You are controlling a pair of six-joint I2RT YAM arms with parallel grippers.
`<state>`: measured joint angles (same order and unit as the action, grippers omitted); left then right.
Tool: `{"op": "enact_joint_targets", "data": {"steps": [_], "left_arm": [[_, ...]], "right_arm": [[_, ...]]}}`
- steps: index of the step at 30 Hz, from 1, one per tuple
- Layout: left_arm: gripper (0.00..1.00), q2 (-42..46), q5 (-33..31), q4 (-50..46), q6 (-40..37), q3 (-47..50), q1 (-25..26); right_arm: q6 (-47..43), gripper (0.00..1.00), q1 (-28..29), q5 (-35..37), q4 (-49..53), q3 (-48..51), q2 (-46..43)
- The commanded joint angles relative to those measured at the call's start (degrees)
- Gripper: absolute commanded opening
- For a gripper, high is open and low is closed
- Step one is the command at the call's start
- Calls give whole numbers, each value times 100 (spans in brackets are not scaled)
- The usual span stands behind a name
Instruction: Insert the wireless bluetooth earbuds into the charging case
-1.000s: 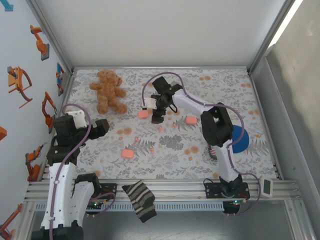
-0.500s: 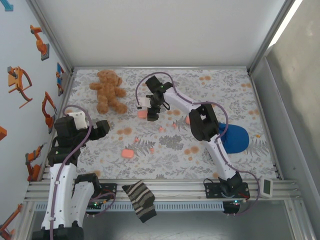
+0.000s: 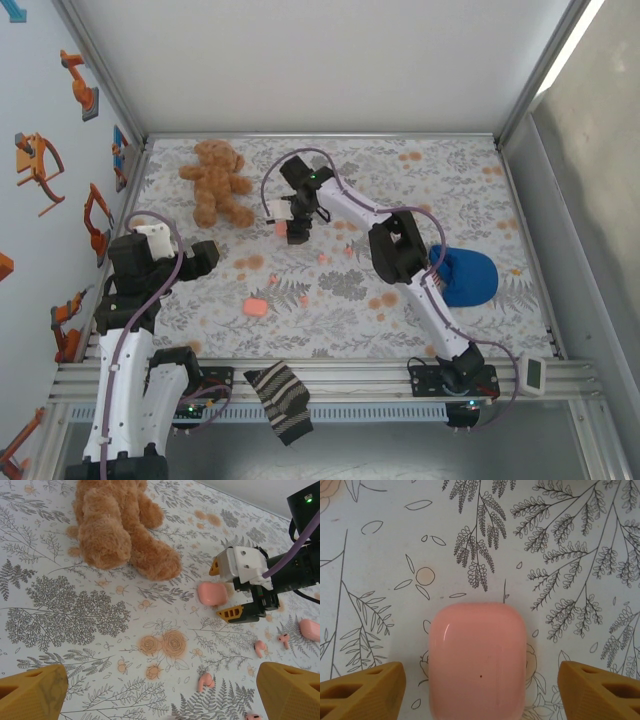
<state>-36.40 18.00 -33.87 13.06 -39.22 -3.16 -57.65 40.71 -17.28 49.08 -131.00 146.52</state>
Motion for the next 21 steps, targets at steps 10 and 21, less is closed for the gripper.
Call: {"op": "enact_joint_targets", "data": {"steps": [10, 21], "left_arm": [[96, -39, 61, -20, -101, -48, -35], [96, 15, 30, -110, -15, -75, -41]], "right_arm": [[-168, 68, -2, 111, 402, -214, 261], [-133, 47, -19, 102, 410, -35, 63]]}}
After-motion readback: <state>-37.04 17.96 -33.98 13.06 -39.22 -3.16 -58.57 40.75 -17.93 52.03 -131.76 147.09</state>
